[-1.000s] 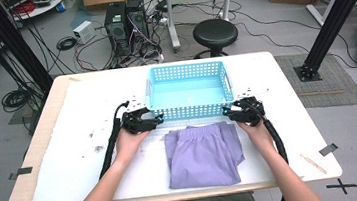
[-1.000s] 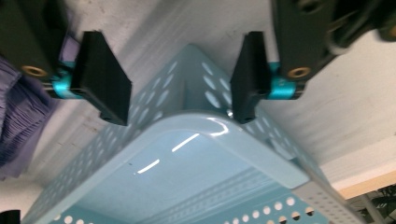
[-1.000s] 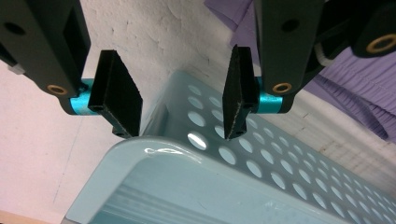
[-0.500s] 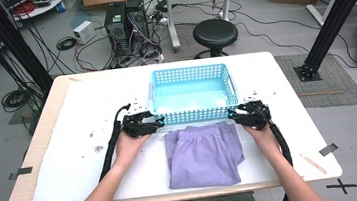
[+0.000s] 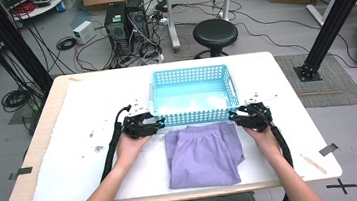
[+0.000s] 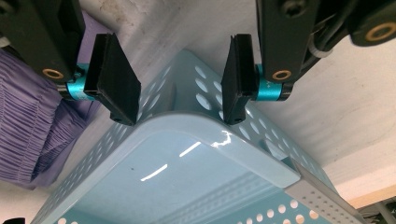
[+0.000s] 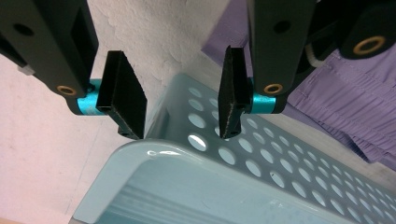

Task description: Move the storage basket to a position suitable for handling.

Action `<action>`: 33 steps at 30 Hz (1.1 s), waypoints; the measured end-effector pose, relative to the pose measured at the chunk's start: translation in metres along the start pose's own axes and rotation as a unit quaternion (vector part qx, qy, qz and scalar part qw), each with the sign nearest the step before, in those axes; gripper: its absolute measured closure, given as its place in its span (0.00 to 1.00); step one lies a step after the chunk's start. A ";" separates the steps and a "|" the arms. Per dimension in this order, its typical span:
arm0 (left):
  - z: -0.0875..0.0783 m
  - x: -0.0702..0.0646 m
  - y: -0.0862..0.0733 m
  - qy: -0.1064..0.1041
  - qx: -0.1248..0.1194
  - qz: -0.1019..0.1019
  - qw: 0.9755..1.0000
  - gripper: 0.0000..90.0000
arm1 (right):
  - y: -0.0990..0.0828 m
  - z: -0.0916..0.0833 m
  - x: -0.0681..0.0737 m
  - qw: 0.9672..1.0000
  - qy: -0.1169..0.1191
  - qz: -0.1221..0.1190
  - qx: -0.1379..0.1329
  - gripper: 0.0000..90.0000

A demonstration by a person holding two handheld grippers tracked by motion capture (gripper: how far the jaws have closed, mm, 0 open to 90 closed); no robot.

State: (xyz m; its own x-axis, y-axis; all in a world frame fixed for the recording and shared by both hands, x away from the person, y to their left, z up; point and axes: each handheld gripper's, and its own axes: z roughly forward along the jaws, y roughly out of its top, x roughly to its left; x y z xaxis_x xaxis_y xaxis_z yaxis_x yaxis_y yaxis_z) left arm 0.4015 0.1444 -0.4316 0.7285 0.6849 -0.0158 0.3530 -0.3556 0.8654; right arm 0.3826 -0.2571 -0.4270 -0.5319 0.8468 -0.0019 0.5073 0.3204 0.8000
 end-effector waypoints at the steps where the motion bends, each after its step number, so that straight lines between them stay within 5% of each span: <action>1: 0.000 0.000 0.000 0.000 0.000 0.000 1.000 0.53 | 0.000 0.000 0.000 1.000 0.000 0.000 0.000 0.59; 12: -0.001 -0.002 -0.001 0.005 -0.002 0.002 1.000 0.52 | -0.002 -0.002 0.002 1.000 -0.003 -0.003 -0.001 0.59; 17: 0.001 -0.005 -0.001 0.010 0.002 0.014 1.000 0.42 | -0.002 -0.002 0.003 1.000 -0.003 0.002 -0.007 0.44; 20: -0.005 -0.002 0.000 0.010 -0.003 0.000 1.000 0.33 | -0.004 -0.004 -0.002 1.000 0.003 0.015 -0.010 0.39; 27: -0.026 0.004 -0.001 0.017 -0.036 -0.018 0.999 0.32 | -0.010 -0.011 -0.009 0.999 0.010 0.039 -0.024 0.34; 33: -0.038 -0.001 -0.004 0.026 -0.047 -0.007 0.999 0.34 | -0.017 -0.022 -0.011 0.998 0.006 0.049 -0.047 0.31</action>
State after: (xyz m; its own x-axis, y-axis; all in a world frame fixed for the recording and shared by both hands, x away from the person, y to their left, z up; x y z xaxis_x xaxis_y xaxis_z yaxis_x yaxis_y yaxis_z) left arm 0.3772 0.1698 -0.4159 0.6915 0.7224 -0.0039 0.3049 -0.2870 0.9081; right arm 0.3650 -0.2810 -0.4279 -0.4910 0.8669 0.0863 0.4913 0.1937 0.8492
